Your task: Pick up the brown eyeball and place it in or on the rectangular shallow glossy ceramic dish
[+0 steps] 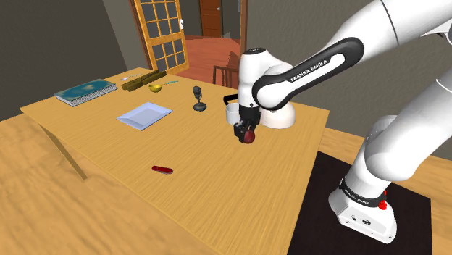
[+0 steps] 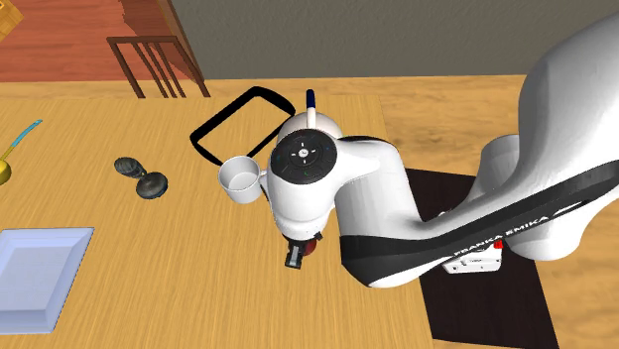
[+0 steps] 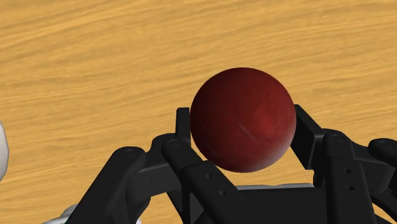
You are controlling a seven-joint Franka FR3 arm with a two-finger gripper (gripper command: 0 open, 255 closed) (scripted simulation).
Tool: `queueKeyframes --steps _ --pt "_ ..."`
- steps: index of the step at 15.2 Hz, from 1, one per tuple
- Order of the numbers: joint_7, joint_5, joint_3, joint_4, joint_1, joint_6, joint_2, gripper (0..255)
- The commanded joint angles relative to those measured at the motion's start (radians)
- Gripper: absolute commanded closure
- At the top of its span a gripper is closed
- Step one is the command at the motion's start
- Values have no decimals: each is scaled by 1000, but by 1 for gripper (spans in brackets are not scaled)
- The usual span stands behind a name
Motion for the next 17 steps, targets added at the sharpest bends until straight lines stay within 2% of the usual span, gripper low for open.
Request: queueKeyframes --steps 1,14,17 --pt "-2 3 -2 14 1 -31 -17 255" --pt "-13 8 -17 129 3 -216 -88 255" --pt "-77 -15 -62 166 -31 -210 -43 255"
